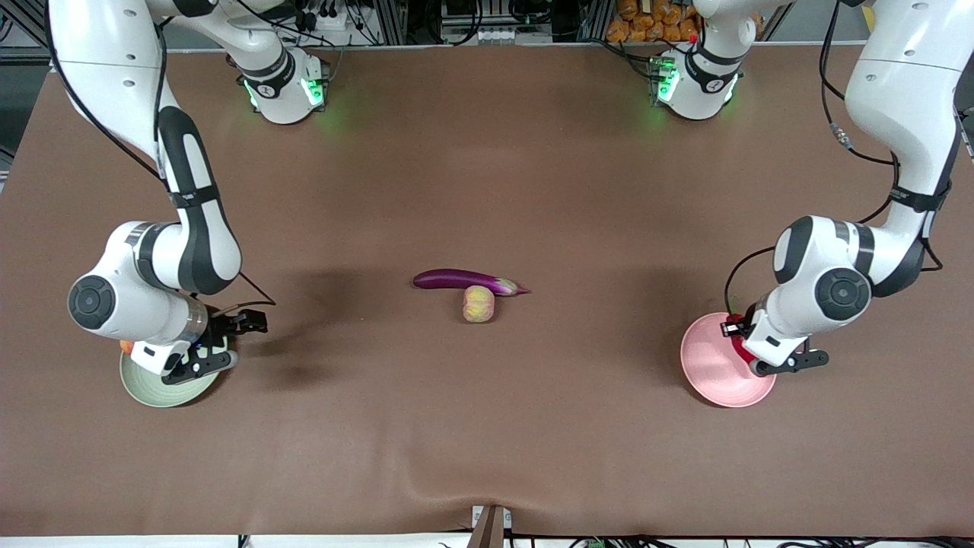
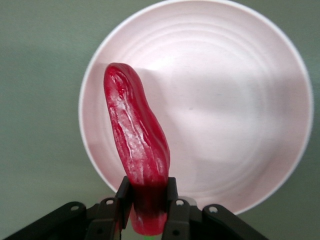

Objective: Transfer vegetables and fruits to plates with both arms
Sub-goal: 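Open both grippers to release the pomegranate and chili onto the plates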

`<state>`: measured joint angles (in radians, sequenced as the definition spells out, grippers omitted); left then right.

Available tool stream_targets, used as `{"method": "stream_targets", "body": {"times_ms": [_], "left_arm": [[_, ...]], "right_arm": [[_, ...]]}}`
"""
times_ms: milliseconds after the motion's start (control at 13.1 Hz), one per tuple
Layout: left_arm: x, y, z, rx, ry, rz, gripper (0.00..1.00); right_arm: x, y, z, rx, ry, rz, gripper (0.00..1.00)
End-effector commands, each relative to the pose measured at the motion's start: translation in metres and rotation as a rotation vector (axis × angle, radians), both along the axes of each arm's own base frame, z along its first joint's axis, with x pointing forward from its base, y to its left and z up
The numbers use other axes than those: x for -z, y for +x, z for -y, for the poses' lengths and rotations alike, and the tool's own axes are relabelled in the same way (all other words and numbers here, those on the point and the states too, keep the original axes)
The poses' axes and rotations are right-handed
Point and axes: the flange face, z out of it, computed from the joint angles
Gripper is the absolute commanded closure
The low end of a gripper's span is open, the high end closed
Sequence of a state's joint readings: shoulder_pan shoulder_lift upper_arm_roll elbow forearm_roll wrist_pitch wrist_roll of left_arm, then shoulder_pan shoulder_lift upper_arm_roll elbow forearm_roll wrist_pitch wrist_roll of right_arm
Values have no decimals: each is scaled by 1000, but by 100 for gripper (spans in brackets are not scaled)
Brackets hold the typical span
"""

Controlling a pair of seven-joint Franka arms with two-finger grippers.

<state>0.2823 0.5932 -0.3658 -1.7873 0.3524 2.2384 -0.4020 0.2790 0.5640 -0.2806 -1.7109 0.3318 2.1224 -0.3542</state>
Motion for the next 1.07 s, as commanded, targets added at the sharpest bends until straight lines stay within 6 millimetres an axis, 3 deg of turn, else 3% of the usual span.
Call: {"method": "stream_targets", "body": {"times_ms": [0, 76, 153, 305, 534, 763, 992], "left_arm": [[-1, 0, -2, 37, 7, 4, 100], [-2, 2, -2, 38, 7, 8, 68], [-4, 3, 0, 38, 7, 13, 1], [-13, 4, 5, 29, 11, 28, 0], [-45, 7, 15, 31, 19, 34, 0], [-75, 2, 62, -25, 6, 34, 0], [-83, -15, 141, -184, -31, 35, 0]], "right_arm": [[-21, 7, -11, 189, 136, -97, 0], [-20, 9, -17, 243, 172, -143, 0], [-21, 10, -21, 319, 190, -174, 0], [-24, 12, -34, 467, 209, -215, 0], [-26, 18, -51, 567, 253, -265, 0], [-22, 25, -47, 678, 340, -353, 0], [-25, 32, -50, 826, 411, -413, 0]]}}
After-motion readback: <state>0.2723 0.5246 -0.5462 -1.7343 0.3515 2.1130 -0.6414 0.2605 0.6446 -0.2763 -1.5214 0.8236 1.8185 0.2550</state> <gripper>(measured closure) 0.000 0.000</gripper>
